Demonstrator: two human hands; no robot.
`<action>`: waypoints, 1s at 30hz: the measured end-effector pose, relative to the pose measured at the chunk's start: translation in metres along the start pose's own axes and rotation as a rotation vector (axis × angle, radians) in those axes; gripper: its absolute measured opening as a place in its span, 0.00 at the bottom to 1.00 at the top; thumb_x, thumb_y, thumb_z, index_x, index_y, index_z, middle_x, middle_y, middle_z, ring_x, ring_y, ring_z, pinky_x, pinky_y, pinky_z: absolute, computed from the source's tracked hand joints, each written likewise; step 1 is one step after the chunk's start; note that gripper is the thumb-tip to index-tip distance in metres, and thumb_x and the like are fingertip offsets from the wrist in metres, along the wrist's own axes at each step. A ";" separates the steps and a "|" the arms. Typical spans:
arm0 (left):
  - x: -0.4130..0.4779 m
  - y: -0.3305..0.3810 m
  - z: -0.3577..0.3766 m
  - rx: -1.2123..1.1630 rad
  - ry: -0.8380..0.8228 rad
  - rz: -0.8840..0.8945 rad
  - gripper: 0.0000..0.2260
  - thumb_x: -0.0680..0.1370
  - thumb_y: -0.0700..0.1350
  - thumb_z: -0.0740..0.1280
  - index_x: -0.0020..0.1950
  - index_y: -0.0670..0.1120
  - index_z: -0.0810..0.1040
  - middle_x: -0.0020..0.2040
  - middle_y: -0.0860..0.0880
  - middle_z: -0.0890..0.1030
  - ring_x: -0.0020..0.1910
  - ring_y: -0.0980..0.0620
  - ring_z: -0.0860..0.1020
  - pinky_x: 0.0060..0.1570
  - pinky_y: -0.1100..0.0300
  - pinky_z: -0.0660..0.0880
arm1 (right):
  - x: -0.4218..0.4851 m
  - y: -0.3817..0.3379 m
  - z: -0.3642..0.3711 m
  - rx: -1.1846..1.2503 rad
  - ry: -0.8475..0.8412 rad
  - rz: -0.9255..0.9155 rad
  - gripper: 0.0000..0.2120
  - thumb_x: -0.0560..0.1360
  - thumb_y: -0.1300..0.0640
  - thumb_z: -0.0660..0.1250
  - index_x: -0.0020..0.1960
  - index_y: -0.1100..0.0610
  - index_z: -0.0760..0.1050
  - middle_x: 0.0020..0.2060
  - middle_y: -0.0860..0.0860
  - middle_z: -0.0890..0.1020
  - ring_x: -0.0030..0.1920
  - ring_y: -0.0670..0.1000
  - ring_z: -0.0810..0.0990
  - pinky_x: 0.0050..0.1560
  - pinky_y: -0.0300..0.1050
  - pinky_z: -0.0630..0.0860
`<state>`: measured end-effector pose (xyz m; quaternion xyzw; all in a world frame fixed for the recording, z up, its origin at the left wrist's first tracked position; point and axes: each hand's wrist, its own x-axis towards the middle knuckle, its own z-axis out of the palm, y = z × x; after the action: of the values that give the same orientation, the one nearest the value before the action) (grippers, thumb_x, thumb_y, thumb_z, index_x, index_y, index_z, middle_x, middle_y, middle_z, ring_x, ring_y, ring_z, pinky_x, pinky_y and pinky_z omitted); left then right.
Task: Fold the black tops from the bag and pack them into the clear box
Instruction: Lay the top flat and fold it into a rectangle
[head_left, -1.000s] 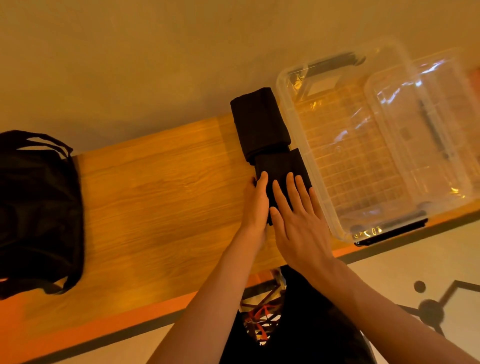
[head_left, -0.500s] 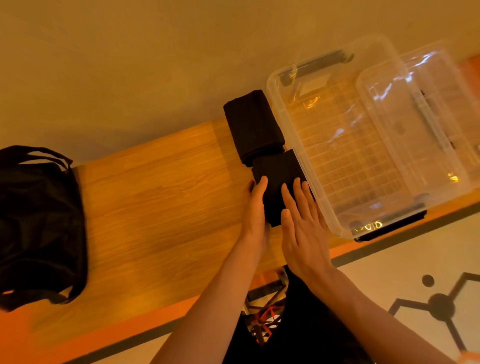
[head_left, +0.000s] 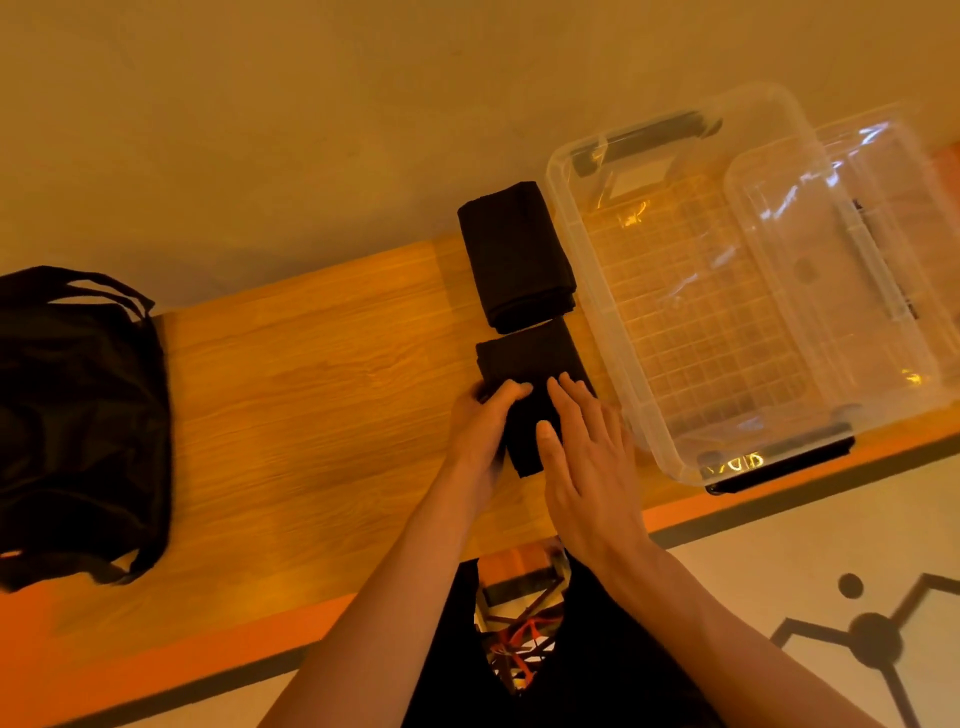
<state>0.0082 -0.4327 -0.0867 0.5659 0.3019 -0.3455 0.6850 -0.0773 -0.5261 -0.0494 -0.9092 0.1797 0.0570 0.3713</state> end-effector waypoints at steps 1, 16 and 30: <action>-0.002 0.001 -0.010 -0.012 0.032 -0.001 0.13 0.76 0.41 0.73 0.60 0.47 0.82 0.51 0.46 0.87 0.50 0.48 0.86 0.49 0.52 0.83 | 0.002 -0.007 0.003 0.016 0.019 -0.004 0.28 0.83 0.41 0.46 0.78 0.52 0.63 0.77 0.49 0.66 0.77 0.48 0.61 0.75 0.50 0.62; -0.020 -0.002 -0.100 -0.053 0.263 0.200 0.29 0.82 0.67 0.52 0.79 0.54 0.66 0.70 0.53 0.76 0.70 0.52 0.74 0.70 0.53 0.72 | 0.053 -0.049 0.079 0.715 -0.455 0.283 0.30 0.82 0.35 0.51 0.81 0.44 0.55 0.79 0.41 0.60 0.78 0.41 0.57 0.76 0.41 0.55; -0.015 -0.001 -0.091 0.025 0.224 0.277 0.39 0.76 0.75 0.55 0.83 0.58 0.55 0.81 0.53 0.63 0.78 0.54 0.63 0.77 0.46 0.64 | 0.081 -0.056 0.072 0.726 -0.477 0.253 0.25 0.84 0.37 0.50 0.80 0.38 0.55 0.80 0.39 0.57 0.79 0.41 0.53 0.79 0.47 0.51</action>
<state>-0.0035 -0.3415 -0.0908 0.6454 0.2914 -0.1862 0.6811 0.0204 -0.4621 -0.0842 -0.6523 0.2072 0.2429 0.6874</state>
